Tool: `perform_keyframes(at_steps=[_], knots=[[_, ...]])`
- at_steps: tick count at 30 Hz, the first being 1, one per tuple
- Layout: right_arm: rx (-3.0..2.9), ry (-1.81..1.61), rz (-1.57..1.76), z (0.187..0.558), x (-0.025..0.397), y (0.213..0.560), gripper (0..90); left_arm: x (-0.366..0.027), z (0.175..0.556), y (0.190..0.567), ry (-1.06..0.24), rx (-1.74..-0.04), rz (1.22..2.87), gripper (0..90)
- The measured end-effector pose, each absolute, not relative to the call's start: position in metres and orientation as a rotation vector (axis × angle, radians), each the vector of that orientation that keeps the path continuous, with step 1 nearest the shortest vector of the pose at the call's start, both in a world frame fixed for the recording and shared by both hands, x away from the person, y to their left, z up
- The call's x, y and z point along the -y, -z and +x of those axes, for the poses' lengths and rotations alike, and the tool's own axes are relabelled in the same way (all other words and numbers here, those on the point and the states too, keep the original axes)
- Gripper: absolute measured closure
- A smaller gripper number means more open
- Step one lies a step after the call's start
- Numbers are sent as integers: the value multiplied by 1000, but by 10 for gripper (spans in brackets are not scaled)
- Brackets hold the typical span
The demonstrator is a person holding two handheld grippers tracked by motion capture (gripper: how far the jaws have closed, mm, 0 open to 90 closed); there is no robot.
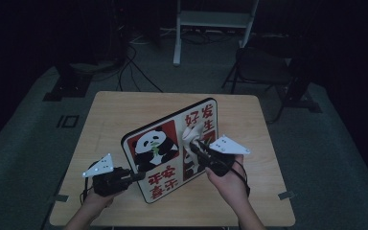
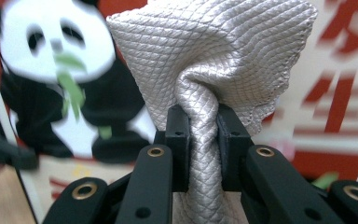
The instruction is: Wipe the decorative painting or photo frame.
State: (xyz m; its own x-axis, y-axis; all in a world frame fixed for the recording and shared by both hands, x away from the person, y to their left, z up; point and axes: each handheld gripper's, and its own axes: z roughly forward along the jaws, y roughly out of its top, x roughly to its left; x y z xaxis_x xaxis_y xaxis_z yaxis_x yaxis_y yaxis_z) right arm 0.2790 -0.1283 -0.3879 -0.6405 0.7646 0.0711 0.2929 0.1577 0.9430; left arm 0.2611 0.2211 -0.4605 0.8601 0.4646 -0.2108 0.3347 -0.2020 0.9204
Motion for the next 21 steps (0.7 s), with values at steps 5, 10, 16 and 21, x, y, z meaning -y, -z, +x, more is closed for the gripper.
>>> perform_keyframes(at_steps=[5,10,16,21], knots=[[-1973,-1530,968,285,122,366,778,-221,261,461,-129,-606,1808,785],[-1950,-1564,929,289,110,349,778,-221,262,461,-129,-606,1808,785],[-1922,-1595,887,292,96,331,778,-221,261,461,-130,-605,1807,786],[-1922,-1573,881,298,88,328,778,-221,261,461,-131,-601,1807,785]])
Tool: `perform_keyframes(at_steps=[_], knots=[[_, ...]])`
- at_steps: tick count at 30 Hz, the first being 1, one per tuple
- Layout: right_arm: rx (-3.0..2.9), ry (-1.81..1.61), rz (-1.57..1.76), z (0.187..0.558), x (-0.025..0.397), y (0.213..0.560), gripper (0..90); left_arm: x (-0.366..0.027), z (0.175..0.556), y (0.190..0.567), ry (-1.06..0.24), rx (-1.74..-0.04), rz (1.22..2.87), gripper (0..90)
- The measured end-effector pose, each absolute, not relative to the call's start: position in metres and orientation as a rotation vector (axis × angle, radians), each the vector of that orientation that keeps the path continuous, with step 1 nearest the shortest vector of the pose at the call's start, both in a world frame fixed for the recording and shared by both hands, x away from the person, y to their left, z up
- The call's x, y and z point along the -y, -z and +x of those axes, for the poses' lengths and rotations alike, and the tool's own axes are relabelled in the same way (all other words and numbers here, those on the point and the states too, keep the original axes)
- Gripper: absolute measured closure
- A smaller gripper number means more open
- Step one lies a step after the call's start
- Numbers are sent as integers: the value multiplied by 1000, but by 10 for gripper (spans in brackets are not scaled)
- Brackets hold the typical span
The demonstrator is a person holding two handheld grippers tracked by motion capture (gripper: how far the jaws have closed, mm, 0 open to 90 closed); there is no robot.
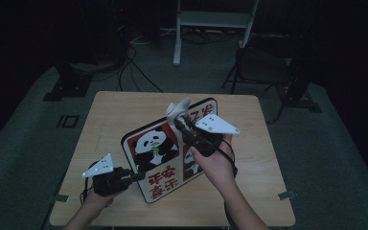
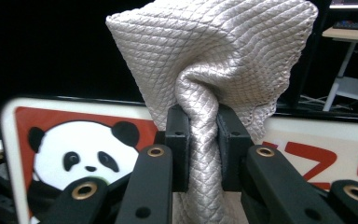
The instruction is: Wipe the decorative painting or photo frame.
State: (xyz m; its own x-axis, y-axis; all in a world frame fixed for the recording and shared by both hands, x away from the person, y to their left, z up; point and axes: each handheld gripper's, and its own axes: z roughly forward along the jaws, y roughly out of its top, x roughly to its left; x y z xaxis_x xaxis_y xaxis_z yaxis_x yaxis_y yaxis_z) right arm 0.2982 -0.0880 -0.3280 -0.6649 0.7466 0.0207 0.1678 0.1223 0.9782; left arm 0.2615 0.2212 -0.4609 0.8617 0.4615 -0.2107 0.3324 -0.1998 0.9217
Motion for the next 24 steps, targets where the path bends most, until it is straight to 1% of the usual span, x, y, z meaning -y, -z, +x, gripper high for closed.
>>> perform_keyframes(at_steps=[7,19,24], knots=[[-1955,-1533,905,305,83,346,777,-222,262,461,-130,-603,1806,784],[-2009,-1486,938,296,88,381,777,-221,261,461,-138,-603,1812,782],[-2023,-1475,956,294,91,390,777,-221,262,461,-138,-602,1814,782]])
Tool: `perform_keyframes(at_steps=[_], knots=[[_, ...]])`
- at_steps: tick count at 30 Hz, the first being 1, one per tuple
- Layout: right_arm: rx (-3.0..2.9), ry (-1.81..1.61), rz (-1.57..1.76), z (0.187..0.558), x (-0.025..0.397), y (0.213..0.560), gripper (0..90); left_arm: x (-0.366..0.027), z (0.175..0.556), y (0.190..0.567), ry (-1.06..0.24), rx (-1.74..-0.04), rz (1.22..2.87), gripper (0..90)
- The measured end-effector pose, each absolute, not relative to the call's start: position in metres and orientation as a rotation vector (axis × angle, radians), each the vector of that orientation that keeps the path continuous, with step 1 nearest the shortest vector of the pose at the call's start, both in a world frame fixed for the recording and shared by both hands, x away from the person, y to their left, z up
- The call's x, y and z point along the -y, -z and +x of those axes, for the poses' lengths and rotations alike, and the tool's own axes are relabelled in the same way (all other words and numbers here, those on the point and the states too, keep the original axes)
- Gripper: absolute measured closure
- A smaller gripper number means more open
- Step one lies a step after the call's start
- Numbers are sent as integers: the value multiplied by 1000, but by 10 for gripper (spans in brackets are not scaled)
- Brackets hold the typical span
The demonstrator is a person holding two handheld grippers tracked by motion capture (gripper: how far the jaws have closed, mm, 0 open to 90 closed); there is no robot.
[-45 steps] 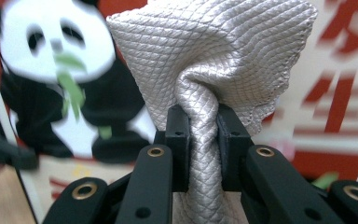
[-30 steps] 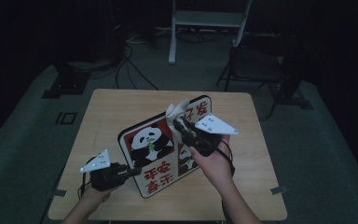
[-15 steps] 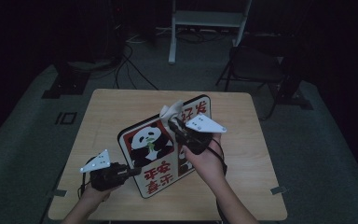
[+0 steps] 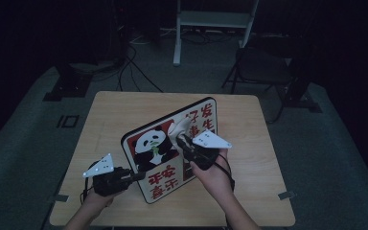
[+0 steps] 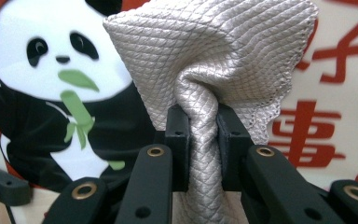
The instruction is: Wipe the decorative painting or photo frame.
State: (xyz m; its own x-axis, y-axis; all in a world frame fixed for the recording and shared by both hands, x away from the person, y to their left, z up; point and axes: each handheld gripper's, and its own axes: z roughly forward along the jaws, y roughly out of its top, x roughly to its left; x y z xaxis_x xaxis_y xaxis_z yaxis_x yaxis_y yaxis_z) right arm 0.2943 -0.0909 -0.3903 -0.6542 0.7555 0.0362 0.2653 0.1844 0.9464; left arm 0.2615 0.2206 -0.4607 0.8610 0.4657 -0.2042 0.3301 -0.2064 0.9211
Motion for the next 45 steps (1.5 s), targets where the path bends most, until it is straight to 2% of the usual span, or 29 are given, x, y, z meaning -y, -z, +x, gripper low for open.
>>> perform_keyframes(at_steps=[45], knots=[[-2275,-1242,1130,268,105,505,777,-219,261,460,-142,-601,1819,782]])
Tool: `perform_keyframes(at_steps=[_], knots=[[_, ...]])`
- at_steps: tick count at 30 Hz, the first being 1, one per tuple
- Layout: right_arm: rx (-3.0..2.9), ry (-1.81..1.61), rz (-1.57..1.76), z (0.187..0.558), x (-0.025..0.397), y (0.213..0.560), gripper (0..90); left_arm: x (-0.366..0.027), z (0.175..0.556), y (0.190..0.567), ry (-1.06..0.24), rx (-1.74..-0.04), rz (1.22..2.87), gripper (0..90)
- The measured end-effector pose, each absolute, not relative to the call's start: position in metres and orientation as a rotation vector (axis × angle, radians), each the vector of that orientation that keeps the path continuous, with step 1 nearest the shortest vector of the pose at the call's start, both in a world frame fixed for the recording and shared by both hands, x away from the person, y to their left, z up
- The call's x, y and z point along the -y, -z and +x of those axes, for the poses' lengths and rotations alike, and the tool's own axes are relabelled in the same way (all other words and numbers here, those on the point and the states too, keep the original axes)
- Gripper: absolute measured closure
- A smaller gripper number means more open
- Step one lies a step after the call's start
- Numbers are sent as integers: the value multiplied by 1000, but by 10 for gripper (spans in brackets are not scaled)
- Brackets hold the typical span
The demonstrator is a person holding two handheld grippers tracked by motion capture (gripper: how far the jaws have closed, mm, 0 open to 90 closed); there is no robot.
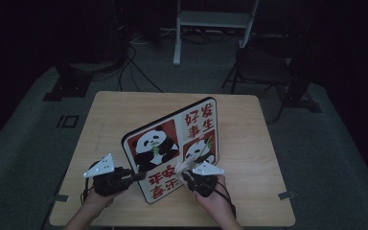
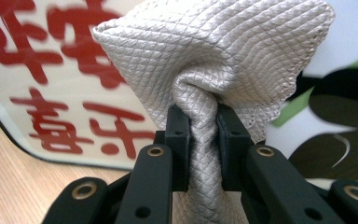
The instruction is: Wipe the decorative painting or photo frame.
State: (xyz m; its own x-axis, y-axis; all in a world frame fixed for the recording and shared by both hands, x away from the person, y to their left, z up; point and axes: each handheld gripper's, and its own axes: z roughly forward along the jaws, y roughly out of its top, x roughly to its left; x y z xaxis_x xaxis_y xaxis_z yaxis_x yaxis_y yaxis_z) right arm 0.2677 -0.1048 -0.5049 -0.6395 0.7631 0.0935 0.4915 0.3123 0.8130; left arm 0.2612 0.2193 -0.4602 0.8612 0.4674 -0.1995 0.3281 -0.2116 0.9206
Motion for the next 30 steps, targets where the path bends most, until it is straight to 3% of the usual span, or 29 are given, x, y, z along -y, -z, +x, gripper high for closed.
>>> perform_keyframes(at_steps=[16,30], knots=[[-2373,-1127,1136,261,104,526,777,-219,261,460,-144,-599,1819,782],[-2186,-1408,1001,259,102,436,776,-219,262,460,-140,-600,1815,783]])
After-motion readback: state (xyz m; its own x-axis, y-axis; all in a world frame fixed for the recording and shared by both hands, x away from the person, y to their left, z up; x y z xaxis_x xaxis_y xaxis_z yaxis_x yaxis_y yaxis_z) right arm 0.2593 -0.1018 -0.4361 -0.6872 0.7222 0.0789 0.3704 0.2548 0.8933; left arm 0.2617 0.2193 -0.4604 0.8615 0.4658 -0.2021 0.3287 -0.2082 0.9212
